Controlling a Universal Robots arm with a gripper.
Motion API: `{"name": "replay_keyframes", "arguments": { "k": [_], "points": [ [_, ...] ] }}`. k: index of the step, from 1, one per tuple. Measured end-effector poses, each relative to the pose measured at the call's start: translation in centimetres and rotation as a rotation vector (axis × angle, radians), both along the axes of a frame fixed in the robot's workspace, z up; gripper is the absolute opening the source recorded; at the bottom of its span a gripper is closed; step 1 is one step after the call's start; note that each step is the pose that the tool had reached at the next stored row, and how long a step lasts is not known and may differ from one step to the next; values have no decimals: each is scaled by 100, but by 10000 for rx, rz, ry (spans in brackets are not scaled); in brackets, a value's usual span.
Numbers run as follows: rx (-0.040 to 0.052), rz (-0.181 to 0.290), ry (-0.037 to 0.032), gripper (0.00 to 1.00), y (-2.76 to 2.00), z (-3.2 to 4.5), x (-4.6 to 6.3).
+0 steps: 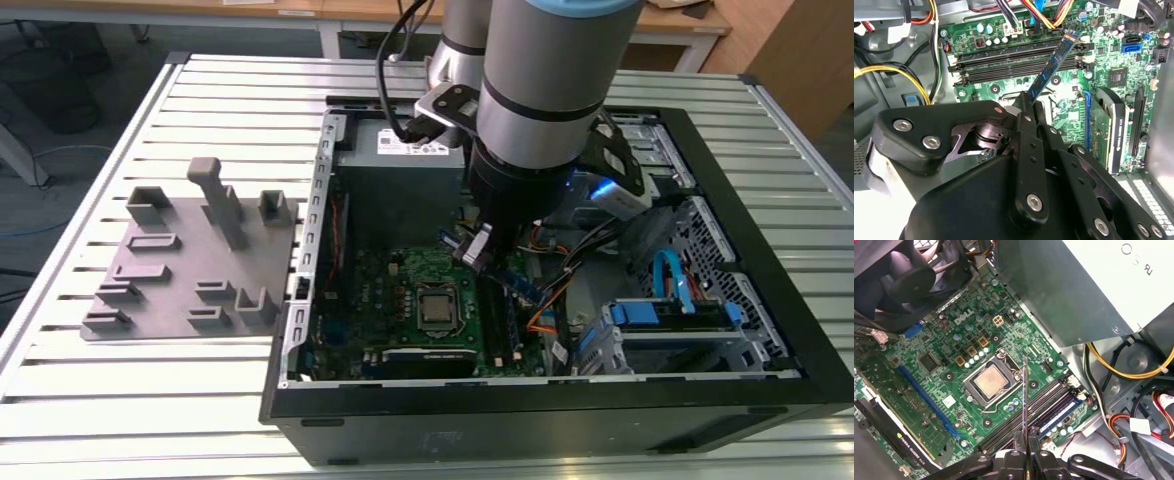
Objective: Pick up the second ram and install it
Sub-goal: 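Insert the second ram into the second slot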
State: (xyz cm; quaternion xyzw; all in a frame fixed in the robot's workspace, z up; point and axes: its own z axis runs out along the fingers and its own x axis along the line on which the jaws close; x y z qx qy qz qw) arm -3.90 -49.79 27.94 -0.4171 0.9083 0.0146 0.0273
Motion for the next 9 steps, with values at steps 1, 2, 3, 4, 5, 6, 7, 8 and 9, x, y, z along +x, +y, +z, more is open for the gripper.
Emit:
{"name": "replay_keyframes", "arguments": {
  "k": [1,2,3,4,5,6,7,8,9],
  "points": [
    [-2,-53,1,14,0,0,0],
    [-1,-111,0,14,0,0,0],
    [-2,-165,0,14,0,0,0],
    [-2,-219,0,14,0,0,0],
    [-2,-269,0,14,0,0,0],
    [-4,-319,0,14,0,0,0],
    [-4,-368,0,14,0,0,0],
    [-5,-422,0,14,0,0,0],
    [-6,-471,0,14,0,0,0]
  ]
}}
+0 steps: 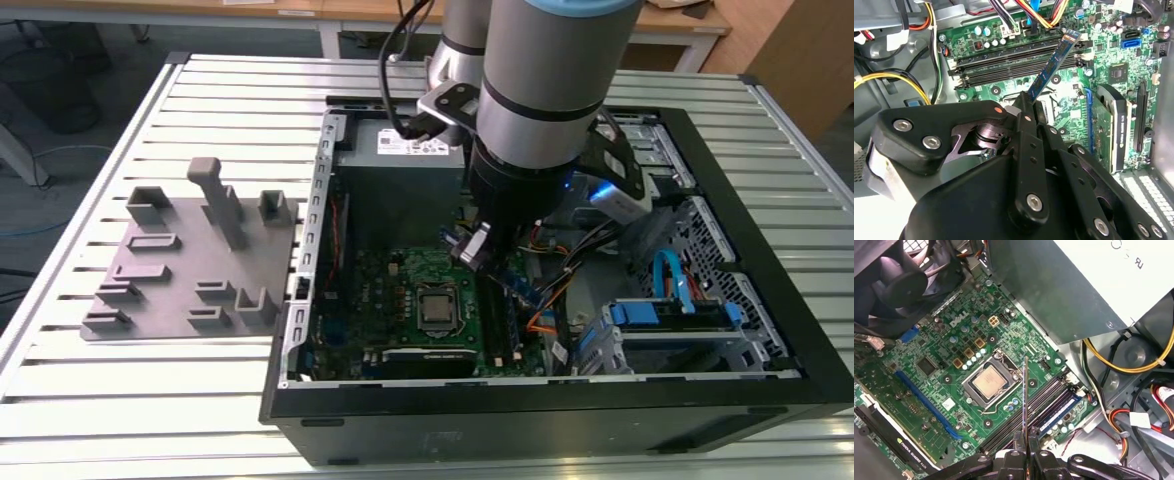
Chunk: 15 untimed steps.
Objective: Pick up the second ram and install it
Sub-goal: 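Insert the second ram into the second slot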
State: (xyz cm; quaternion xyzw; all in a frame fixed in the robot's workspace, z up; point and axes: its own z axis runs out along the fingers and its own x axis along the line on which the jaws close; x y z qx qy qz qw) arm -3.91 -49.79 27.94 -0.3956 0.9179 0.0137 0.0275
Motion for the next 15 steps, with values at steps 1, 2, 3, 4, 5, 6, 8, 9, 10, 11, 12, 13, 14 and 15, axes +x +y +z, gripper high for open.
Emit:
{"name": "replay_keyframes", "arguments": {
  "k": [1,2,3,4,5,6,8,9,10,11,12,13,14,15],
  "points": [
    [-1,-48,0,14,0,0,0],
    [-2,-97,0,14,0,0,0],
    [-4,-146,0,14,0,0,0],
    [-4,-196,0,14,0,0,0],
    [-6,-247,0,14,0,0,0],
    [-6,-297,0,14,0,0,0],
    [-9,-404,0,14,0,0,0],
    [-10,-456,0,14,0,0,0],
    [-12,-507,0,14,0,0,0],
    [-14,-559,0,14,0,0,0],
    [-15,-611,0,14,0,0,0],
    [-15,-664,0,14,0,0,0],
    [-16,-721,0,14,0,0,0],
    [-16,-776,0,14,0,0,0]
  ]
}}
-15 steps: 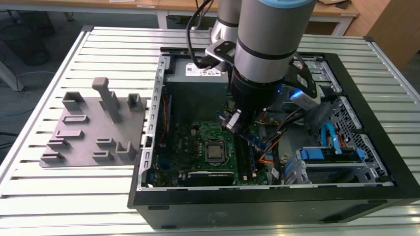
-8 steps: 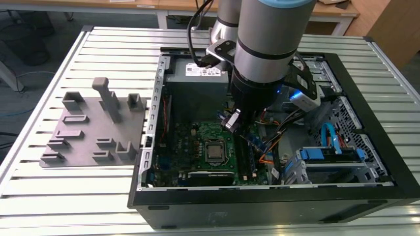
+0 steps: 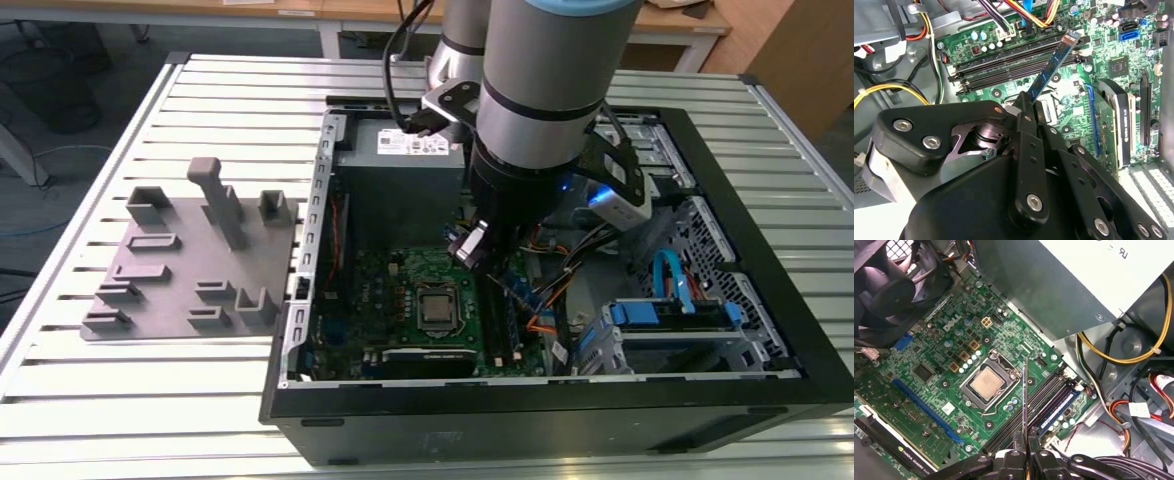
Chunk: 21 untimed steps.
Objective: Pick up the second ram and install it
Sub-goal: 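Insert the second ram into the second slot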
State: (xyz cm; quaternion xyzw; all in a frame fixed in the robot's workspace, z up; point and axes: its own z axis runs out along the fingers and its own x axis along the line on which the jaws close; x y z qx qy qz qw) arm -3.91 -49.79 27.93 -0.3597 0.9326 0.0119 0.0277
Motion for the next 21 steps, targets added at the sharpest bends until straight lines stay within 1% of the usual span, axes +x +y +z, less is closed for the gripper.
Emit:
{"name": "replay_keyframes", "arguments": {
  "k": [21],
  "points": [
    [-11,-1124,0,14,0,-1,0]
  ]
}}
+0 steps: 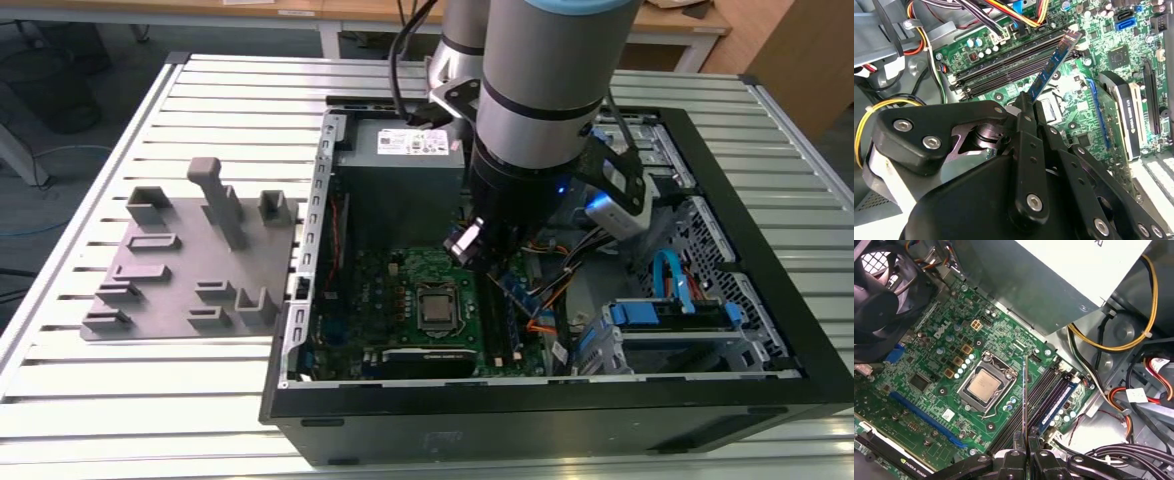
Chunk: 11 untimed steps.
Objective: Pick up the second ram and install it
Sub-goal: 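Insert the second ram into the second slot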
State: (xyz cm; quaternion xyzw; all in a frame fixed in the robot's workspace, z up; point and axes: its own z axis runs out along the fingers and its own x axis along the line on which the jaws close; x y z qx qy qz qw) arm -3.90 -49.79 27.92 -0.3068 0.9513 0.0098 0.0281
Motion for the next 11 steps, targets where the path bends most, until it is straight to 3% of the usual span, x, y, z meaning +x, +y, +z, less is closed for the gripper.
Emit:
{"name": "replay_keyframes", "arguments": {
  "k": [11],
  "points": [
    [-10,-590,0,14,0,-1,0]
  ]
}}
